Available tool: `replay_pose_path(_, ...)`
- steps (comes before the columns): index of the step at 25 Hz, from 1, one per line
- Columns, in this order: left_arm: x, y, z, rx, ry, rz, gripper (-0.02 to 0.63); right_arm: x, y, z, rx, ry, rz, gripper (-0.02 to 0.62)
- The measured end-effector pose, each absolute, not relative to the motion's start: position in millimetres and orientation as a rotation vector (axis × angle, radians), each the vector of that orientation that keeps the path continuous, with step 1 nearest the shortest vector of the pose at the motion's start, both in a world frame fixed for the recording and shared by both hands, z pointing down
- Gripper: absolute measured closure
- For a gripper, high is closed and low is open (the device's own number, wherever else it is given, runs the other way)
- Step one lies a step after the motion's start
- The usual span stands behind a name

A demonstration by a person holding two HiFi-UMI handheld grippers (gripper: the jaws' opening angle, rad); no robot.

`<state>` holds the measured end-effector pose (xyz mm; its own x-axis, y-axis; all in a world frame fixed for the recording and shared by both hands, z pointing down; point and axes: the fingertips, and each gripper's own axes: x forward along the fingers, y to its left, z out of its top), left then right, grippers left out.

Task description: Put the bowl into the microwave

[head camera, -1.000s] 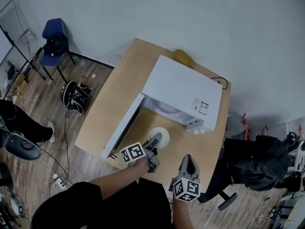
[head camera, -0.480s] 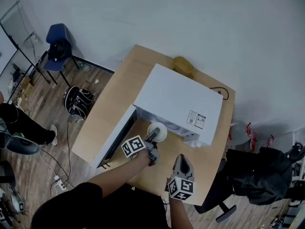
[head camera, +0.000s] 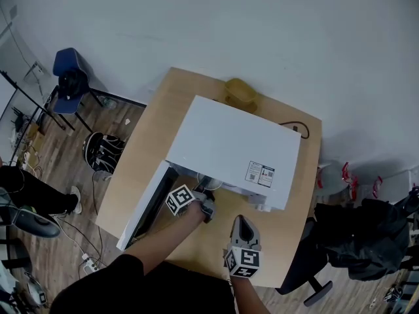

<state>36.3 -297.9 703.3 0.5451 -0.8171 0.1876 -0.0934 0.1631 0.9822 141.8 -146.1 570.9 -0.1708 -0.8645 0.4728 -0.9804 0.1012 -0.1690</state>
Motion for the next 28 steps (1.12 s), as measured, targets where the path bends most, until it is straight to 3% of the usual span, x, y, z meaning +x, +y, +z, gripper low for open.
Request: replay_pose_path(28,53,-385,737,1.253,-1.02,-0.486,0.402,158,-119,612,1.778,-2.063,0.703,0.535)
